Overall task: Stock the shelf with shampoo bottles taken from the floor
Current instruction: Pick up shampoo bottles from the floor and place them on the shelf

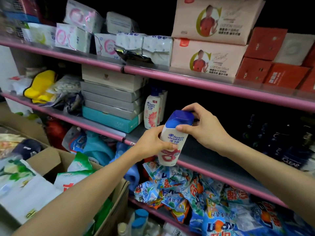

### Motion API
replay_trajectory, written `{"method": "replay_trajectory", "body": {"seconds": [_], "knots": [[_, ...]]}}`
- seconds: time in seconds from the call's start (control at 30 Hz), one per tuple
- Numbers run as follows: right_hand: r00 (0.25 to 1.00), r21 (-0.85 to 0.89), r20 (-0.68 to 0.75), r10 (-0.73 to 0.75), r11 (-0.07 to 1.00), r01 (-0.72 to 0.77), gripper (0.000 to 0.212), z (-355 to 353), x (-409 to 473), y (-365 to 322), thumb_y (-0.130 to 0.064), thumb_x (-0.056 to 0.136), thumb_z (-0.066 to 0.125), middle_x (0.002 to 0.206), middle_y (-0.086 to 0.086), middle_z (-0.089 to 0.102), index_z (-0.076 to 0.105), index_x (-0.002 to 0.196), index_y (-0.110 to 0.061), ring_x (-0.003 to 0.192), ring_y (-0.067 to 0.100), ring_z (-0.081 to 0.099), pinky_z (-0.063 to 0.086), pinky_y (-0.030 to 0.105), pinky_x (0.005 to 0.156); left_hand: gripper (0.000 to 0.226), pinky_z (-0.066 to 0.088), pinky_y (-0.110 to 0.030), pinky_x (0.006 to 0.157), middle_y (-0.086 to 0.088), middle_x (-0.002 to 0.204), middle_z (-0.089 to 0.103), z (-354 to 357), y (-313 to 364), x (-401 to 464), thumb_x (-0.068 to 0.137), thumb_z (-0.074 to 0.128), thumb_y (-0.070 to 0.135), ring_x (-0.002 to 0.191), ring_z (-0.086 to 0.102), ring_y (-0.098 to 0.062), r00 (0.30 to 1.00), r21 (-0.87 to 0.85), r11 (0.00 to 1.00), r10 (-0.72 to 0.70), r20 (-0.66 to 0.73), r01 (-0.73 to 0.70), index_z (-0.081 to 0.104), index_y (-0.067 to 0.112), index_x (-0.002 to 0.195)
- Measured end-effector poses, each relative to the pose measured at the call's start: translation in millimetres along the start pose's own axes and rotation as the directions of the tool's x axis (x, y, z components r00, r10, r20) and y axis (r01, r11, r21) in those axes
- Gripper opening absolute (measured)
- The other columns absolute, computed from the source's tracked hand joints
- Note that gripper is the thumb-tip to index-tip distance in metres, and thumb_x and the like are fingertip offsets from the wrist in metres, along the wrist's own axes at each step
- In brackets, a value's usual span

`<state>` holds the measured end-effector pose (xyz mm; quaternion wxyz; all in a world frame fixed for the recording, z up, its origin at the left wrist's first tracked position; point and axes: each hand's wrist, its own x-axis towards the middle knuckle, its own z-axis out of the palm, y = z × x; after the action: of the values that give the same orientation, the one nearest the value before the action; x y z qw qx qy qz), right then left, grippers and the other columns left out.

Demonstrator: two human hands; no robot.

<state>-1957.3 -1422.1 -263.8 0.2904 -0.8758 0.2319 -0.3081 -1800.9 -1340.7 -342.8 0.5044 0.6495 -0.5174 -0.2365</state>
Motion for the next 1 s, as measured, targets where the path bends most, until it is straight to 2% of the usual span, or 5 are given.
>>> {"method": "replay_trajectory", "body": {"seconds": [0.23, 0.43, 0.53, 0.83, 1.0], "knots": [[0.979, -0.008, -0.19, -0.072, 0.997, 0.071, 0.041, 39, 48, 5, -0.026, 0.075, 0.077, 0.09, -0.016, 0.062, 0.055, 0.109, -0.022, 0.082, 0.004, 0.063, 0.051, 0.021, 0.073, 0.061, 0.053, -0.031, 0.085, 0.003, 0.11, 0.063, 8, -27, 20, 0.067, 0.083, 0.029, 0.099, 0.061, -0.011, 0.907, -0.024, 0.999, -0.051, -0.419, 0.045, 0.052, 0.02, 0.118], [0.979, 0.061, -0.204, 0.018, 0.998, -0.006, 0.046, 79, 85, 21, -0.026, 0.078, 0.076, 0.094, -0.013, 0.057, 0.054, 0.117, -0.018, 0.087, 0.002, 0.06, 0.049, 0.015, 0.071, 0.098, 0.044, -0.042, 0.097, -0.005, 0.125, 0.042, 18, -58, 48, 0.064, 0.083, 0.038, 0.117, 0.046, -0.024, 0.885, 0.106, 0.976, -0.126, -0.448, 0.192, 0.026, 0.015, 0.14], [0.976, 0.127, -0.209, 0.056, 0.991, -0.03, 0.045, 97, 101, 25, -0.027, 0.08, 0.074, 0.099, -0.01, 0.058, 0.052, 0.119, -0.019, 0.094, 0.013, 0.064, 0.056, 0.031, 0.079, 0.106, 0.046, -0.044, 0.094, -0.007, 0.125, 0.04, 19, -72, 59, 0.065, 0.083, 0.04, 0.116, 0.046, -0.026, 0.856, 0.156, 0.949, -0.167, -0.489, 0.274, 0.015, 0.015, 0.143], [0.972, 0.172, -0.066, 0.227, 0.962, -0.213, 0.049, 140, 105, 73, -0.023, 0.07, 0.082, 0.103, 0.001, 0.069, 0.057, 0.112, -0.017, 0.087, 0.013, 0.067, 0.055, 0.025, 0.074, 0.063, 0.043, -0.034, 0.072, -0.006, 0.105, 0.048, 6, -98, 86, 0.068, 0.076, 0.032, 0.096, 0.055, -0.03, 0.804, 0.175, 0.943, -0.134, -0.579, 0.282, 0.038, 0.01, 0.113], [0.957, 0.194, -0.069, 0.281, 0.945, -0.263, 0.052, 173, 117, 83, -0.033, 0.071, 0.079, 0.11, 0.008, 0.069, 0.058, 0.114, -0.014, 0.098, 0.024, 0.067, 0.054, 0.041, 0.087, 0.048, 0.04, -0.035, 0.073, -0.016, 0.109, 0.056, -12, -113, 103, 0.073, 0.066, 0.026, 0.099, 0.056, -0.039, 0.784, 0.177, 0.94, -0.13, -0.607, 0.293, 0.043, 0.006, 0.111]]}}
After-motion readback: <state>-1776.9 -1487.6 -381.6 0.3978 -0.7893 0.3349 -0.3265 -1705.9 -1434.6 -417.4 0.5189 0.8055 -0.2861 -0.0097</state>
